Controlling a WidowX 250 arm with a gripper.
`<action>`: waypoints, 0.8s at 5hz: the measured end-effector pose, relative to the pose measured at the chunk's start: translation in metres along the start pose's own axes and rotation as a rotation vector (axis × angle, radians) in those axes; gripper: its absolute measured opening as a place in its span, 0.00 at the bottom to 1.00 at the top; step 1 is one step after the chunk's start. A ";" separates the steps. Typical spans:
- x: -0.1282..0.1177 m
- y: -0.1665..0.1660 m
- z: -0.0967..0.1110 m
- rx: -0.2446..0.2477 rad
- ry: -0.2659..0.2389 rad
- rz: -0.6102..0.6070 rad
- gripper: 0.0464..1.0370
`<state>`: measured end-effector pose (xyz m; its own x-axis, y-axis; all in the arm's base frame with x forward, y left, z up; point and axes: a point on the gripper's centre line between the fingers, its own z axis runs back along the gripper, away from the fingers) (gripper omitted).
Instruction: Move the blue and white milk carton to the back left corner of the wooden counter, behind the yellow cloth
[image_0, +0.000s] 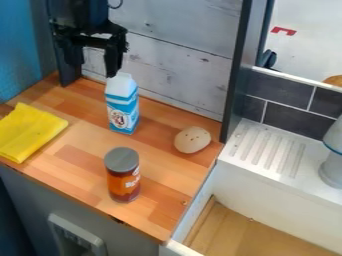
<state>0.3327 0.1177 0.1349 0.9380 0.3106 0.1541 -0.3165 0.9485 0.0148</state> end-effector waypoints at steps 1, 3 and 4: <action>0.009 -0.002 -0.002 -0.011 0.009 0.009 0.96; 0.016 -0.009 -0.013 -0.017 0.037 -0.011 0.96; 0.017 -0.020 -0.016 -0.021 0.043 -0.038 0.96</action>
<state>0.3575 0.1046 0.1216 0.9547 0.2758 0.1118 -0.2774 0.9607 -0.0010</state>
